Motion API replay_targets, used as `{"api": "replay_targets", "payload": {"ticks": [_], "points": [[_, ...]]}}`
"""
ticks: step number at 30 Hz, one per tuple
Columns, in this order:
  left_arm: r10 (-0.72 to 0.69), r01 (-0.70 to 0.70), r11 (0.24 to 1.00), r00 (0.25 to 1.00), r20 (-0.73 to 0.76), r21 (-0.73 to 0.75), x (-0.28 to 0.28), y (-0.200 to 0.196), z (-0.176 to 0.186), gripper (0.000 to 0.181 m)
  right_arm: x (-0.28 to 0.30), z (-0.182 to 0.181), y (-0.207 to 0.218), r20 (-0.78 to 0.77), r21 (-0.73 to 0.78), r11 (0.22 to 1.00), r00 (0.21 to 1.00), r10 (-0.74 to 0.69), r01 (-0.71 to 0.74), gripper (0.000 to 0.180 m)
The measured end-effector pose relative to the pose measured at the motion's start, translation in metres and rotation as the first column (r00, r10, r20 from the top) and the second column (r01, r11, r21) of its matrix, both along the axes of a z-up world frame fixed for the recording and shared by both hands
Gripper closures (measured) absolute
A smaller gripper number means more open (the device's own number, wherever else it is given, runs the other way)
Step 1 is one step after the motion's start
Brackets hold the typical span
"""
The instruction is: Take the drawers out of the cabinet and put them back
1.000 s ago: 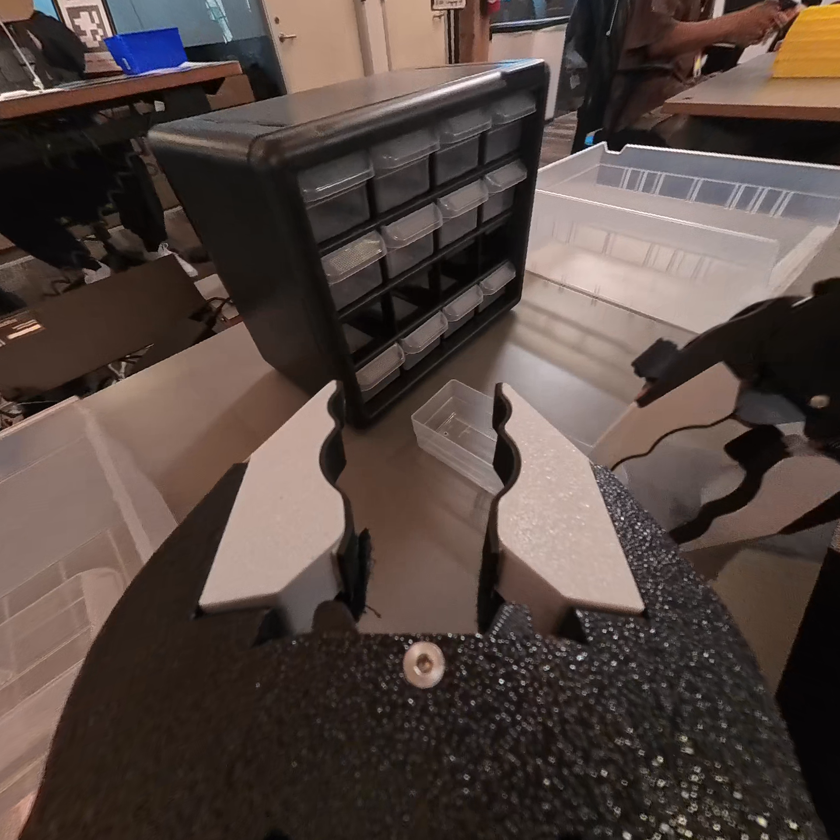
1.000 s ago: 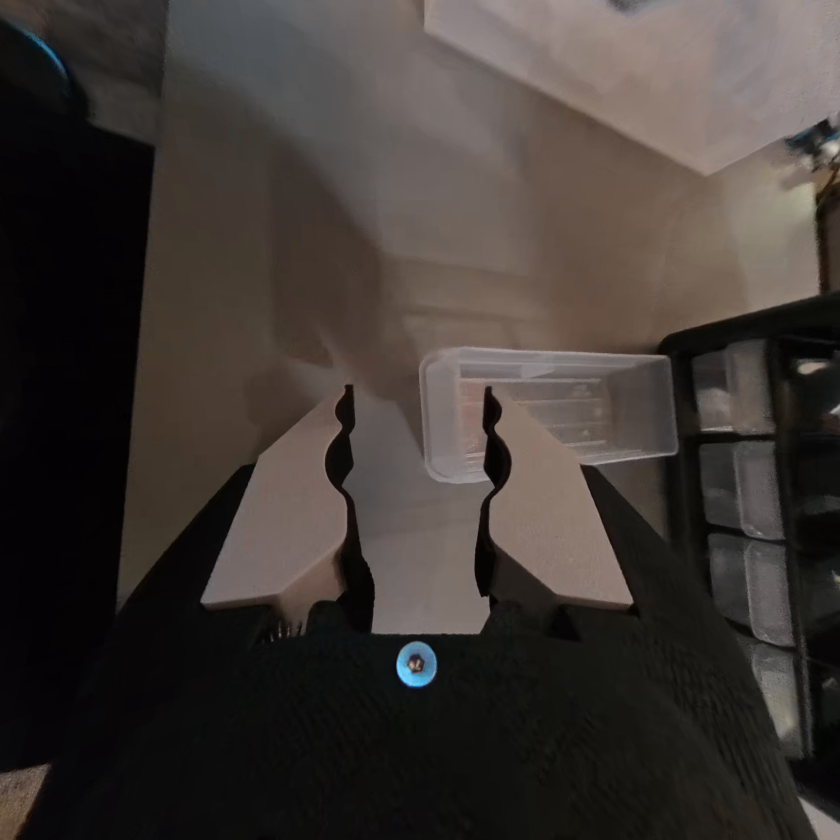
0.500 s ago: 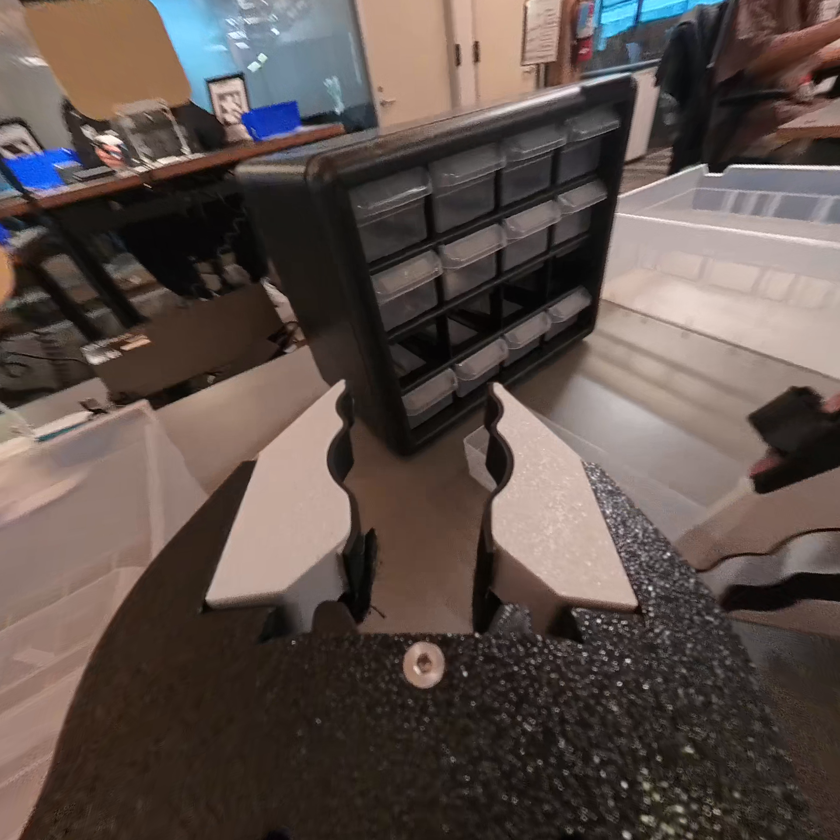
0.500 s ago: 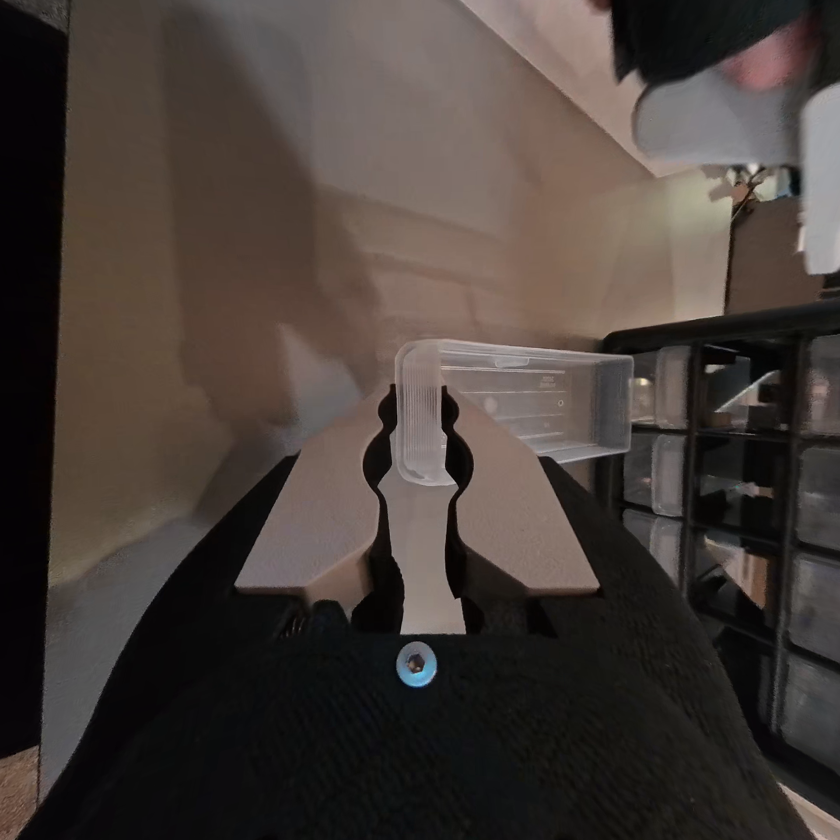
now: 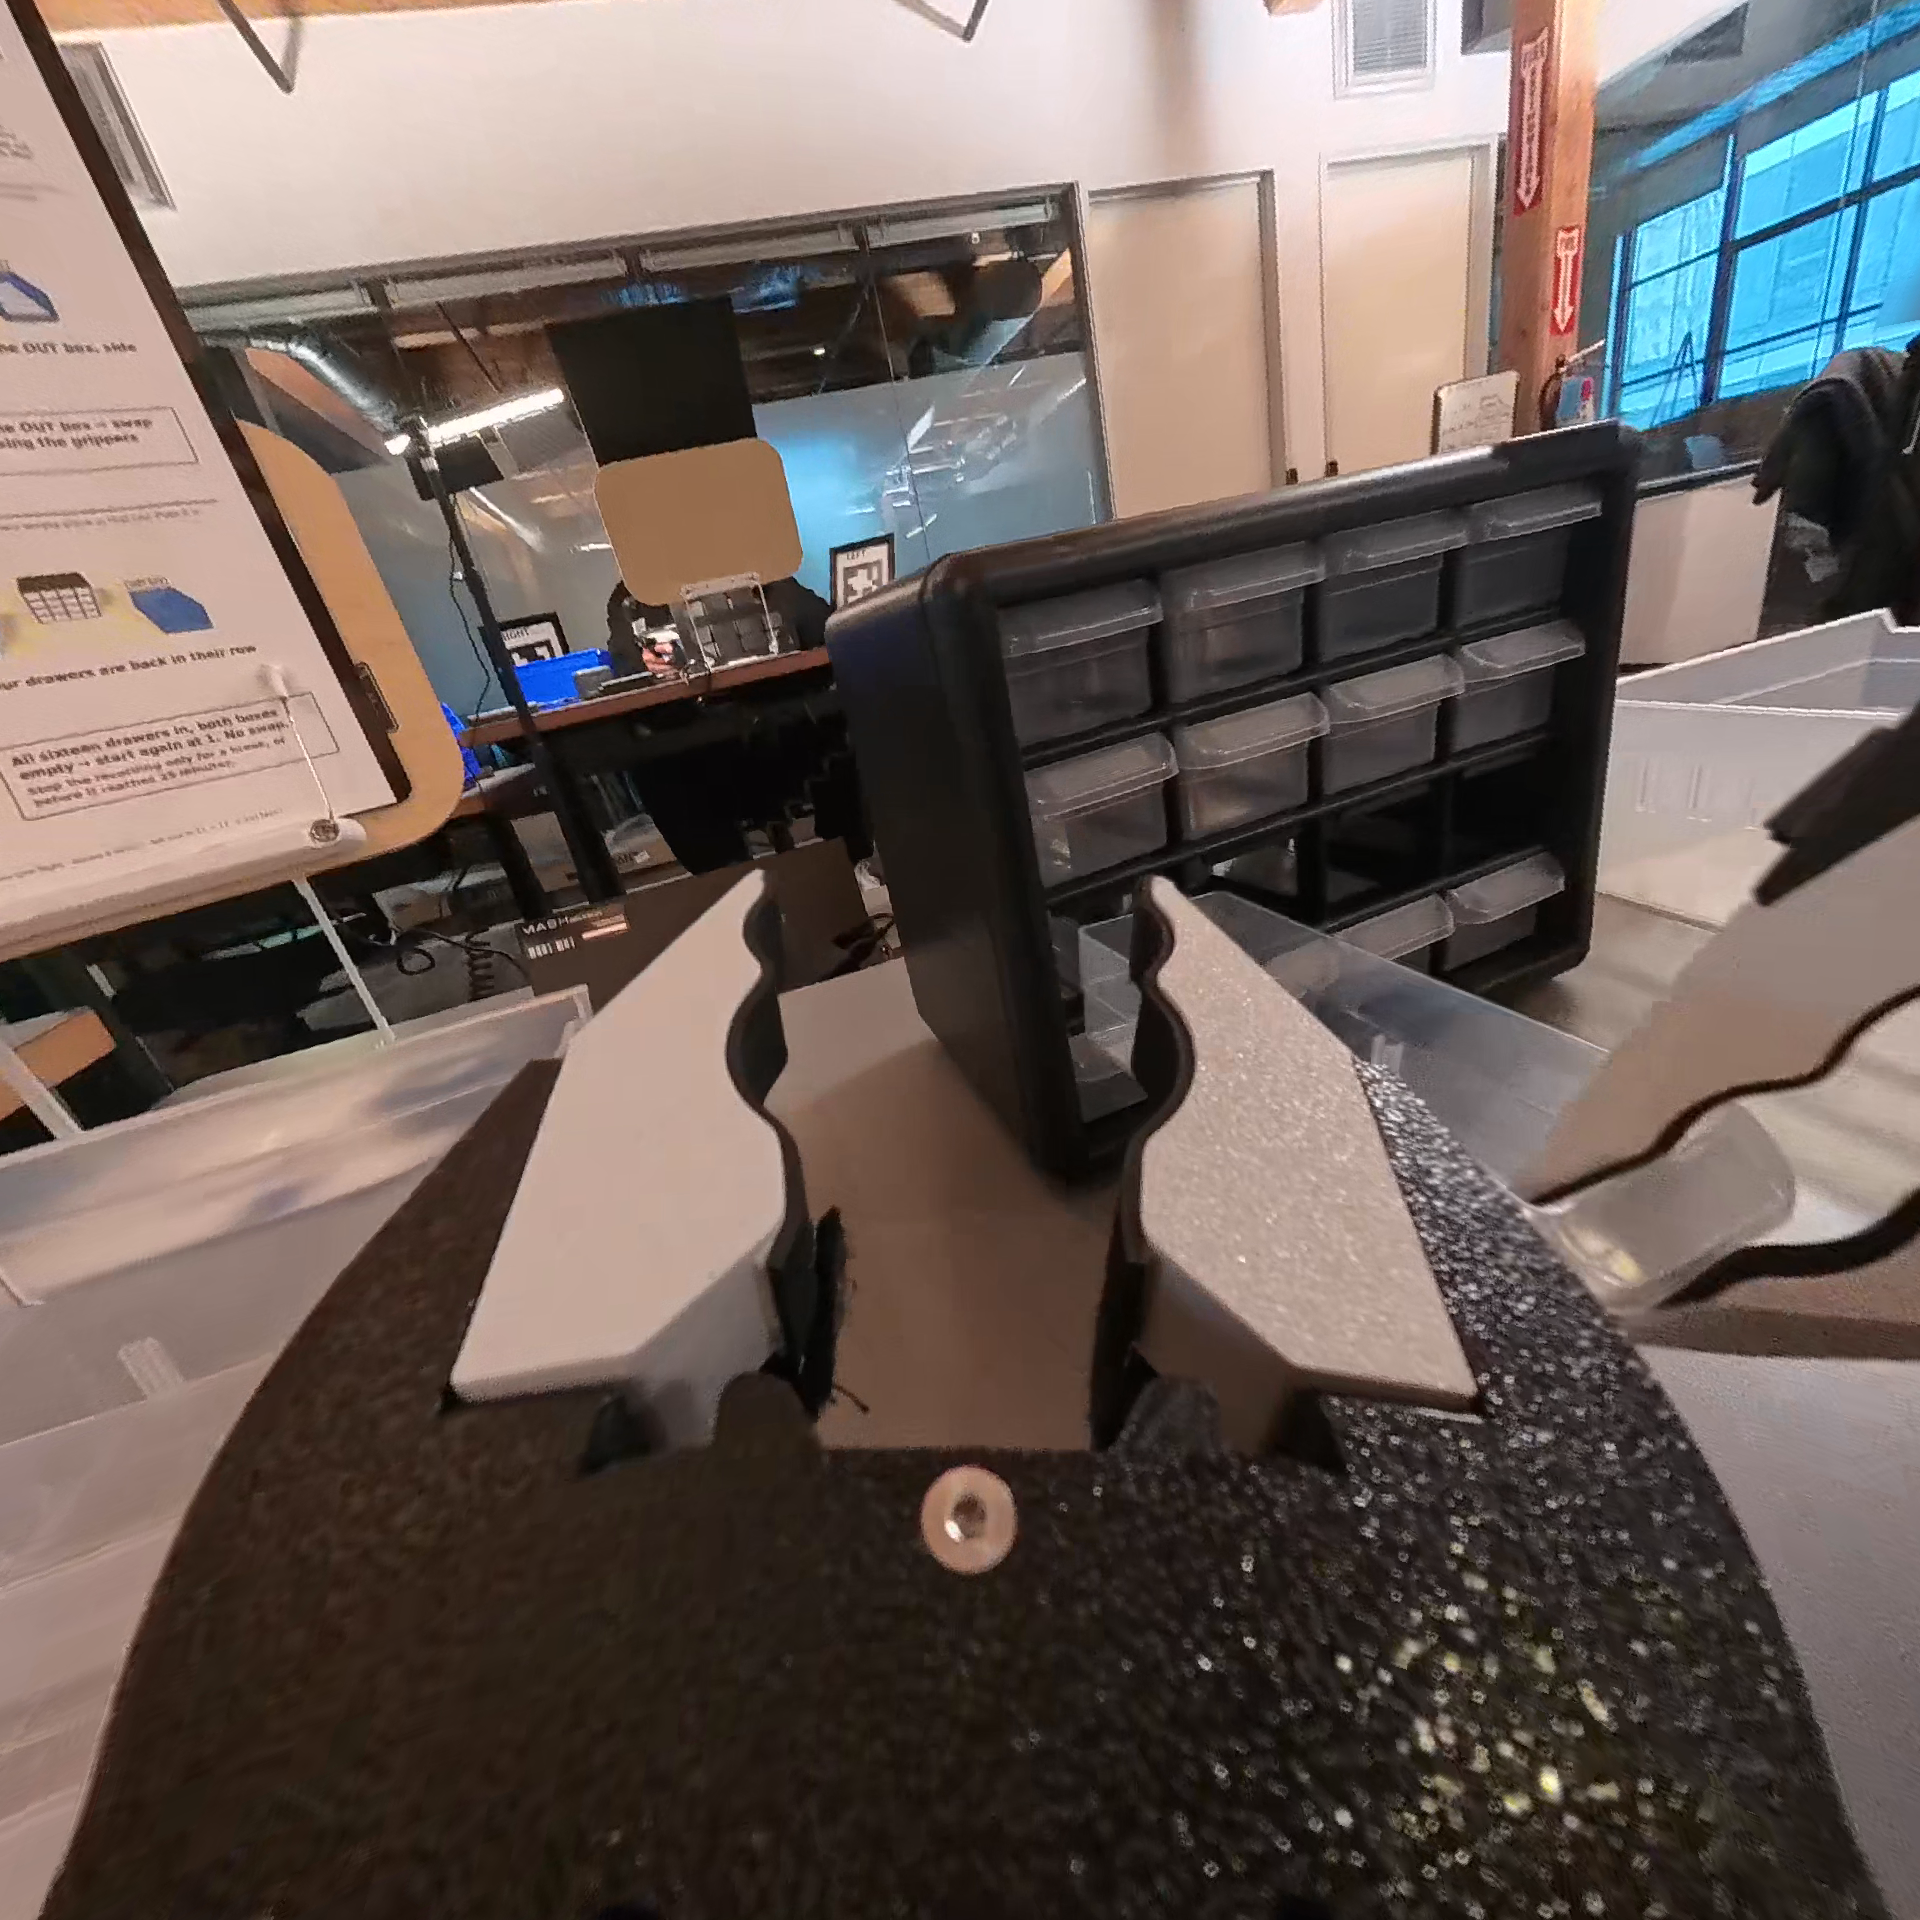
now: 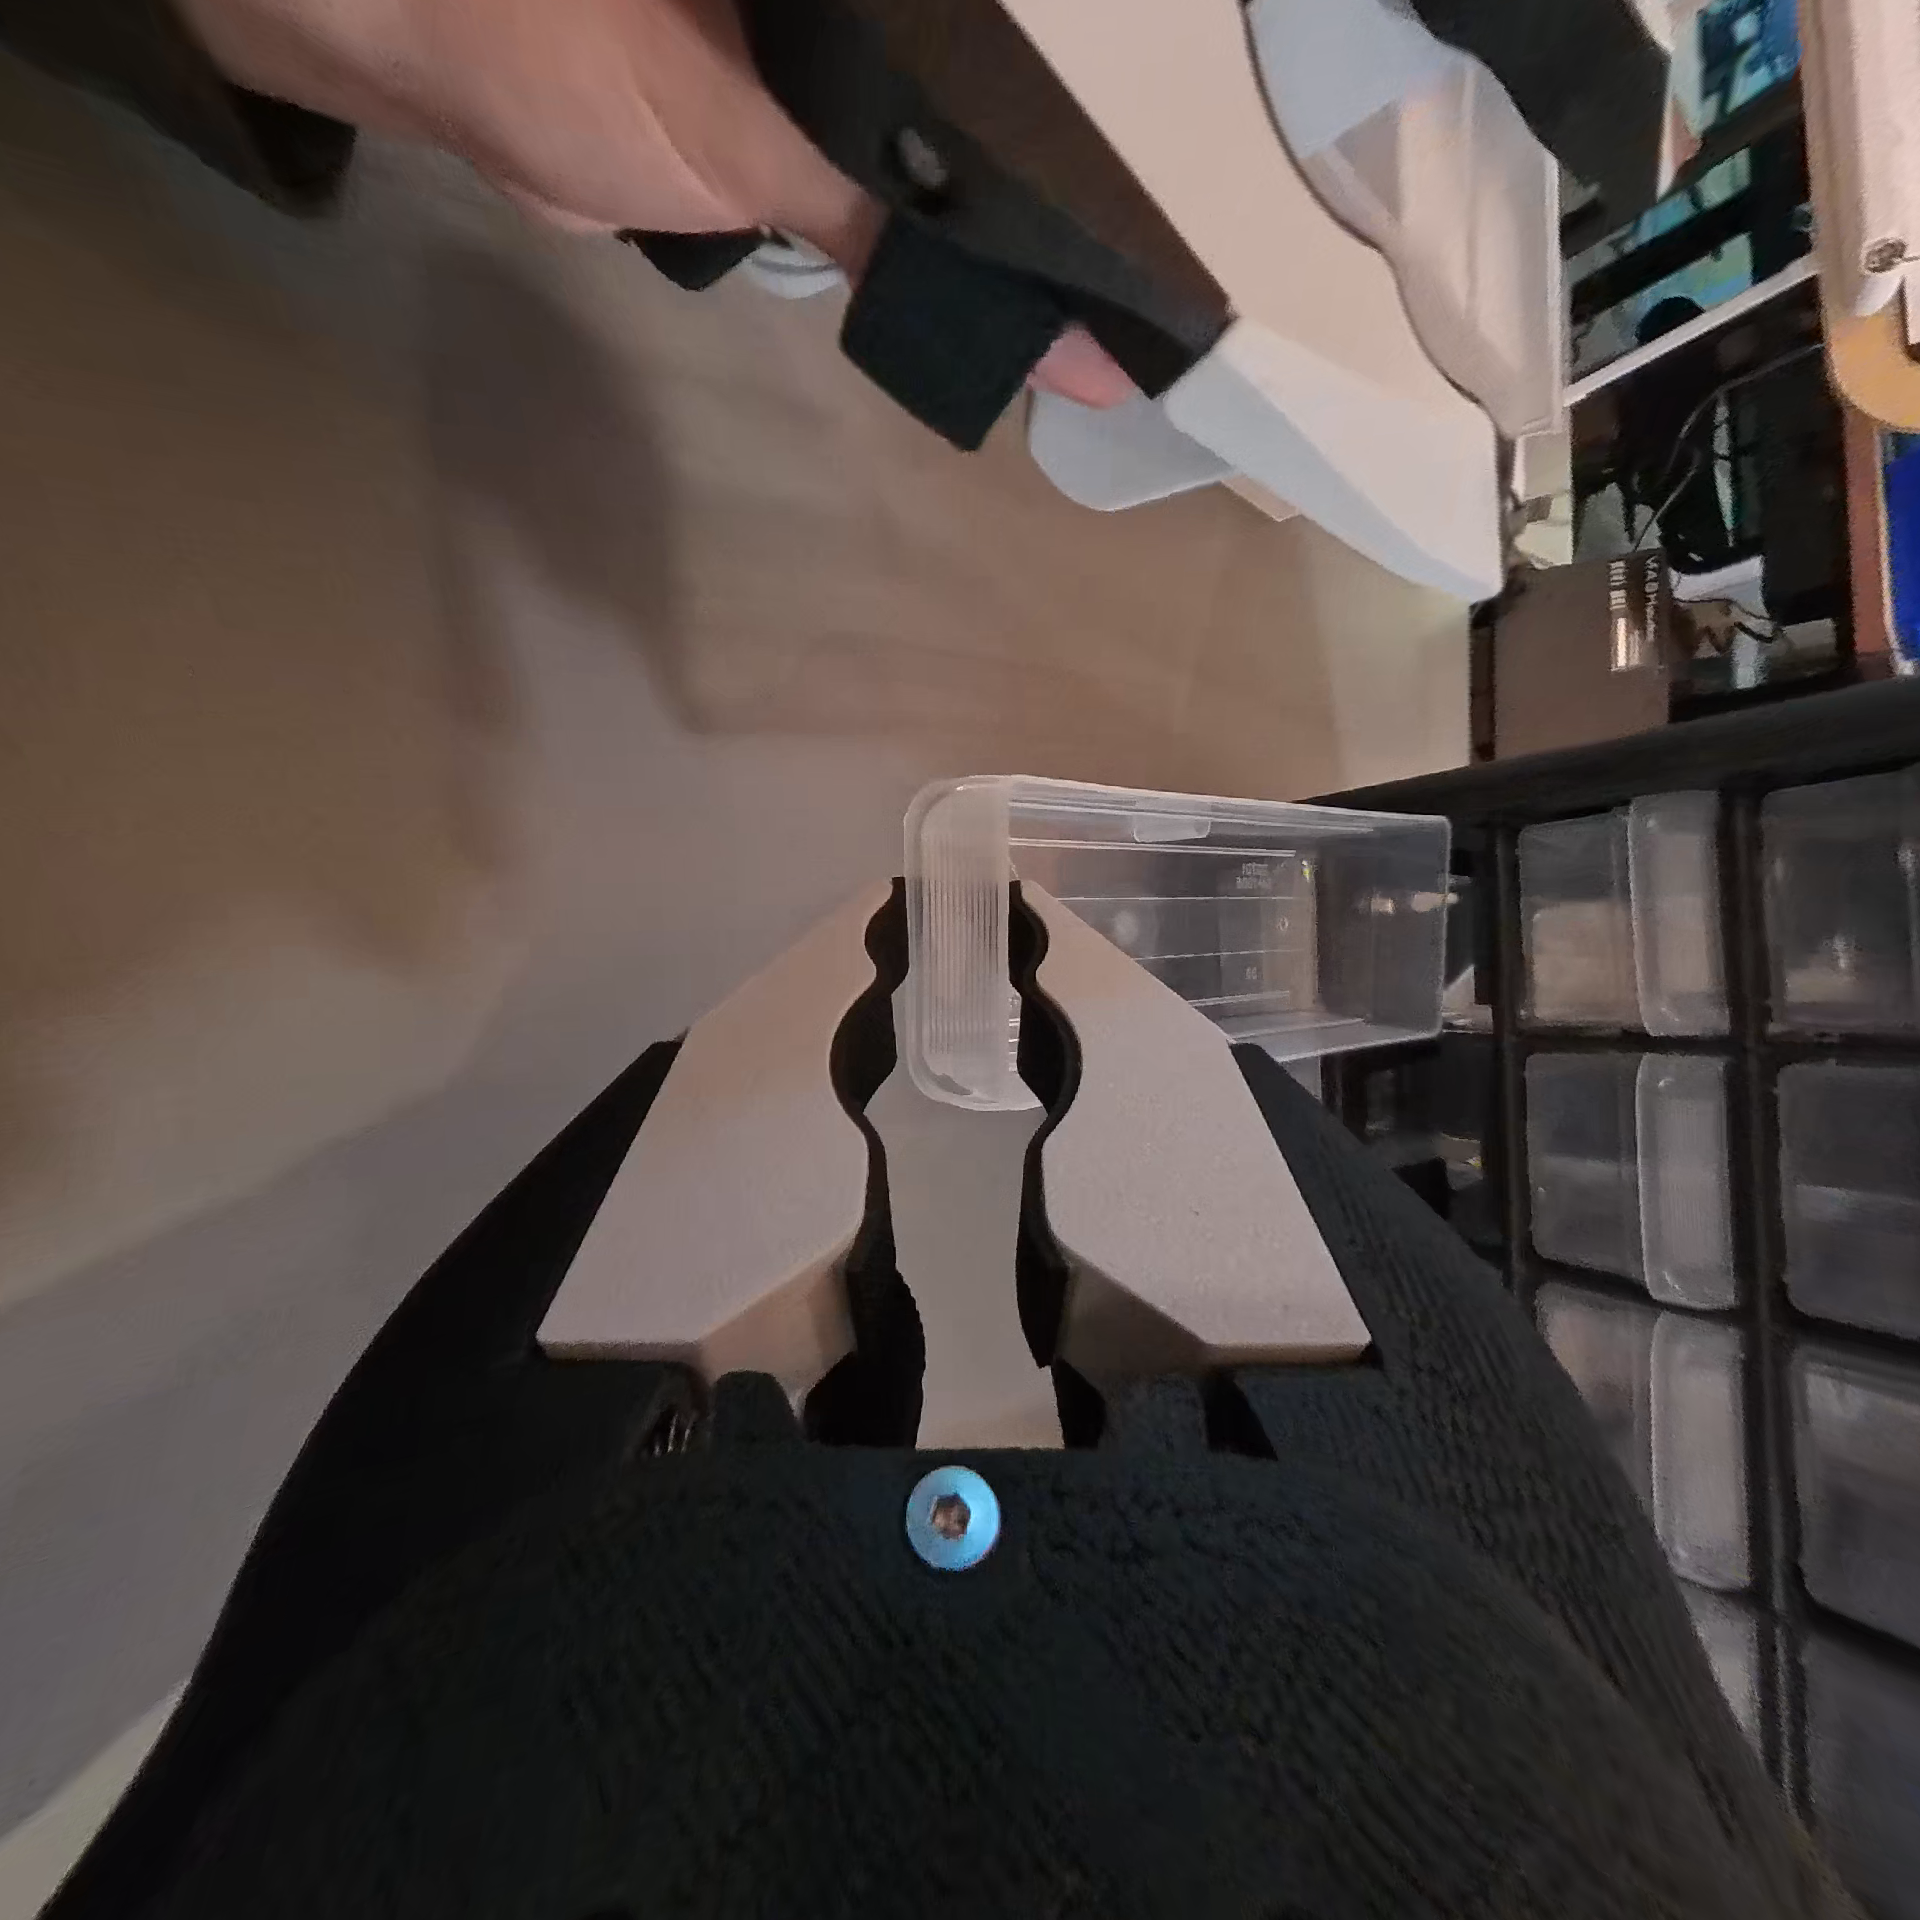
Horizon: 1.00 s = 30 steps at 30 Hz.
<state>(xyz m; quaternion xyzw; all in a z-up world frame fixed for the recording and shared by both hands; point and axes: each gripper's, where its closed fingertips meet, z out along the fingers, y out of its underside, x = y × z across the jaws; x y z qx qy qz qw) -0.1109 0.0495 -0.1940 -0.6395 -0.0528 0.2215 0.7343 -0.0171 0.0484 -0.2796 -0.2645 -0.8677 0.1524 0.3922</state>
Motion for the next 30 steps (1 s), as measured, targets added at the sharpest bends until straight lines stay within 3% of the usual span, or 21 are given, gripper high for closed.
{"api": "replay_targets", "payload": {"ticks": [30], "points": [[0.025, -0.025, 0.999, 1.000, -0.016, -0.044, -0.004, 0.008, -0.031, 0.124, -0.014, 0.025, 0.016, 0.147, -0.147, 0.989, 0.988, 0.054, -0.032, 0.162]]}}
